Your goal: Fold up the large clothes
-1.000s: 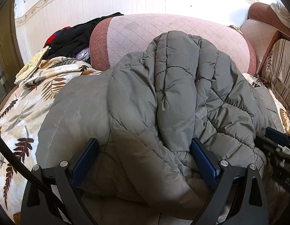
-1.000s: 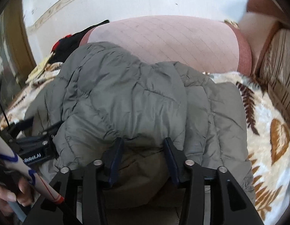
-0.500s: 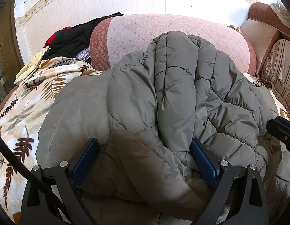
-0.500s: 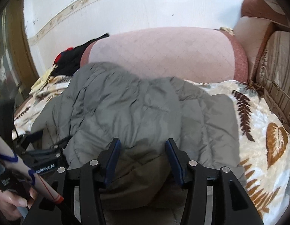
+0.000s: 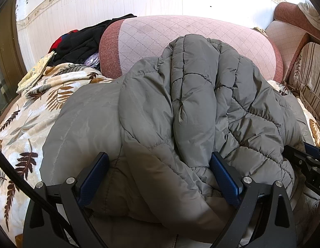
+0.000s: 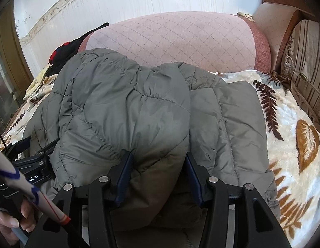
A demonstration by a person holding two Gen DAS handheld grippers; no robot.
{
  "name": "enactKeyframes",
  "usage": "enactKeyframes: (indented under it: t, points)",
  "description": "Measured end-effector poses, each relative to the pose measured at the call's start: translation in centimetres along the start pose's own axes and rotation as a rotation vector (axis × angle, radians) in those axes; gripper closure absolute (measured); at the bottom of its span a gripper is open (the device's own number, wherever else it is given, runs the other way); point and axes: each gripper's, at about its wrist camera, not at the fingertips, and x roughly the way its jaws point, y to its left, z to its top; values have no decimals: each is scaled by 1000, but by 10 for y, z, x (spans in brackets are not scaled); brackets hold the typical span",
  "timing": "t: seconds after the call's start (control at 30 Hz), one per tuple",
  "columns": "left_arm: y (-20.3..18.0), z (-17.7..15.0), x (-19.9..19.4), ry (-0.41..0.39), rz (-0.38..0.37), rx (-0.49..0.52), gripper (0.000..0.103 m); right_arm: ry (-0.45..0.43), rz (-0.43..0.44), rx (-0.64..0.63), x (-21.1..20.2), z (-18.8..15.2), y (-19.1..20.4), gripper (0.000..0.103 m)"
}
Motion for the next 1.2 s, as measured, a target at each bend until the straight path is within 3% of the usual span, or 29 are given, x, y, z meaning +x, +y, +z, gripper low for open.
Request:
enactKeyframes:
  t: [0.3, 0.4, 0.53, 0.77, 1.07, 1.2]
  points:
    - [4, 0, -27, -28, 14, 4, 6, -90, 13, -36, -36, 4, 19, 49]
    - [3, -6, -29, -14, 47, 32, 6, -59, 44, -44, -34, 0, 30, 49]
    - [0, -16, -15, 33, 66, 49, 6, 31, -15, -96, -12, -9, 38, 49]
    - [4, -35, -57, 3, 73, 57, 6, -46, 20, -60, -69, -12, 41, 49]
    - [12, -111, -126, 59, 38, 37, 6, -10, 67, -47, -138, -97, 45, 49]
    - [18, -145, -145, 82, 72, 43, 6, 6, 57, -88, -161, -140, 56, 49]
